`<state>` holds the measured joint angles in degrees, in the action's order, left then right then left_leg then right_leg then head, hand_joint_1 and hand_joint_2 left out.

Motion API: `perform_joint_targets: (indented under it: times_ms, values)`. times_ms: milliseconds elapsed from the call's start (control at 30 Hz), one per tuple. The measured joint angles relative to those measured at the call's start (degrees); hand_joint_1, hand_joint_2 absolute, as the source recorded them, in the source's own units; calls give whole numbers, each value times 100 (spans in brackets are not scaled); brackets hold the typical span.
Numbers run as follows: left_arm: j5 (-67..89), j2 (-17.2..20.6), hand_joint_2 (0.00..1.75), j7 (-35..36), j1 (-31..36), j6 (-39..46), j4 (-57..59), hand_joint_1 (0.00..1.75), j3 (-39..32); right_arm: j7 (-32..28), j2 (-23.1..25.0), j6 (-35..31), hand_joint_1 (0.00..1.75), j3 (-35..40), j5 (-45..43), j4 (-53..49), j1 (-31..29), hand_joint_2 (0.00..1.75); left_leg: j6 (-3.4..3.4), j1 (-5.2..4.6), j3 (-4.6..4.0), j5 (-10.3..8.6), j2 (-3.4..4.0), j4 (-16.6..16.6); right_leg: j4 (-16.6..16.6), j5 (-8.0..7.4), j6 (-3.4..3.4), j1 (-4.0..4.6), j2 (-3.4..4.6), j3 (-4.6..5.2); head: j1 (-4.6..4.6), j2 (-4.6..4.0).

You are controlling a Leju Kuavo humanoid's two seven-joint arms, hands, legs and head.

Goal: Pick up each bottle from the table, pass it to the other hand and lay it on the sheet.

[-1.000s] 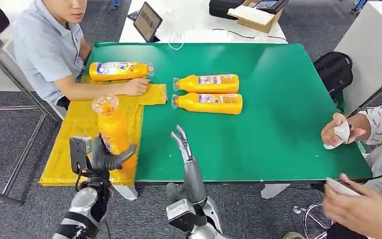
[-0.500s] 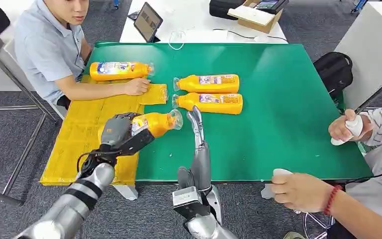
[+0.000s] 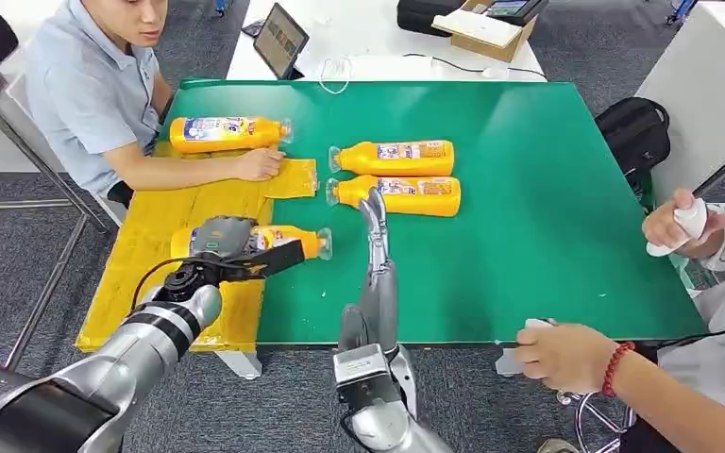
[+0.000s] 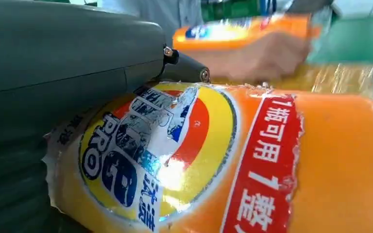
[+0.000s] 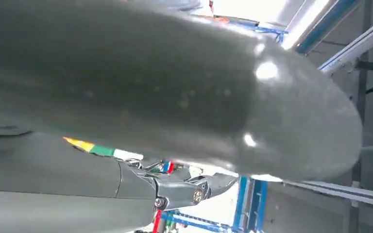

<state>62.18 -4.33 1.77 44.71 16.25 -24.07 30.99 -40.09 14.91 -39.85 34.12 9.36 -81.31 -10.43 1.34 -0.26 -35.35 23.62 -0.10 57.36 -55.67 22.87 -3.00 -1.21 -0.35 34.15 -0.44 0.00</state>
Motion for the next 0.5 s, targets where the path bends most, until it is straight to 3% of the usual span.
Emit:
perform_joint_targets:
  times_ms: [233,500]
  values:
    - [-466,-59,175,-486,-11,-746,289,0,-96,0,-118,0,0,134,-18,0,-19,0,0,0,3,1,-10,0,1,4,-2,-1,-3,-9,-2,0]
    - [-1451,-103,175,-1304,15,-1572,302,0,-784,0,-330,0,0,3,-195,57,53,0,0,-1,20,0,-16,0,2,4,-2,-1,-9,-28,-2,0]
